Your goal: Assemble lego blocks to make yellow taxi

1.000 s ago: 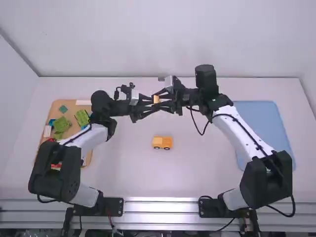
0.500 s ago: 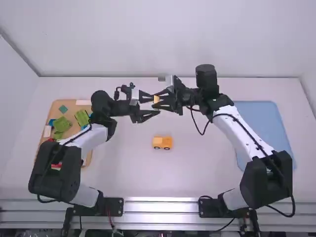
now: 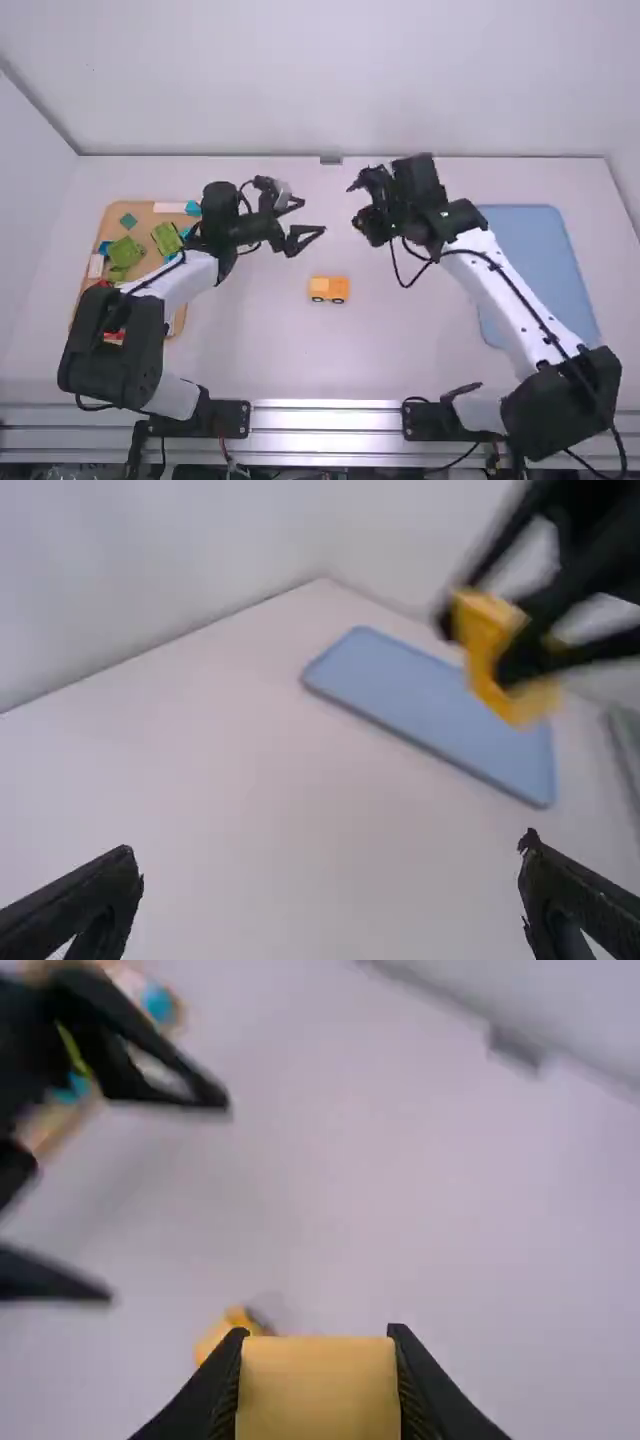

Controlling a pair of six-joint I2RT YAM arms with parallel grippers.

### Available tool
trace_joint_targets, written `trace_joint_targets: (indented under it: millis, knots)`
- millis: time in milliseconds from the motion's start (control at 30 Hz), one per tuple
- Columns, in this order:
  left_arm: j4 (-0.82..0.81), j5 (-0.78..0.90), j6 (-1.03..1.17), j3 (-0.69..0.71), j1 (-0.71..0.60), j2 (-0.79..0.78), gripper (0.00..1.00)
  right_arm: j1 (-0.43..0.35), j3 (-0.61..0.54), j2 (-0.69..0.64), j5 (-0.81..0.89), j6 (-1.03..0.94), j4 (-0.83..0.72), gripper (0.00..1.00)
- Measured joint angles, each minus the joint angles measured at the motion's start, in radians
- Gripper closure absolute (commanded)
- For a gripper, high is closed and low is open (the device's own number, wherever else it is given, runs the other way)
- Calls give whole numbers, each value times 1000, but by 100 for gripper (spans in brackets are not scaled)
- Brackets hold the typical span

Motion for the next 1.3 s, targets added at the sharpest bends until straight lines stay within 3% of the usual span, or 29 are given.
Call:
trace_joint_targets:
  millis: [167, 400, 633, 733, 833, 1300]
  knots:
    - [-5, -105, 18, 0, 0, 0, 1, 76, 0, 97, 202, 291, -198, 87]
    - [-6, -180, 28, 0, 0, 0, 1, 43, -13, 264, 267, 589, -240, 94]
    - [-17, -202, 36, 0, 0, 0, 1, 0, -103, 335, 227, 850, -43, 94]
    - [-18, -205, 39, 0, 0, 0, 1, -13, -157, 348, 208, 1033, 48, 89]
    - [-18, -209, 39, 0, 0, 0, 1, -23, -219, 349, 176, 1293, 85, 100]
    - [-29, -212, 39, 0, 0, 0, 1, -37, -412, 348, 80, 1881, 346, 100]
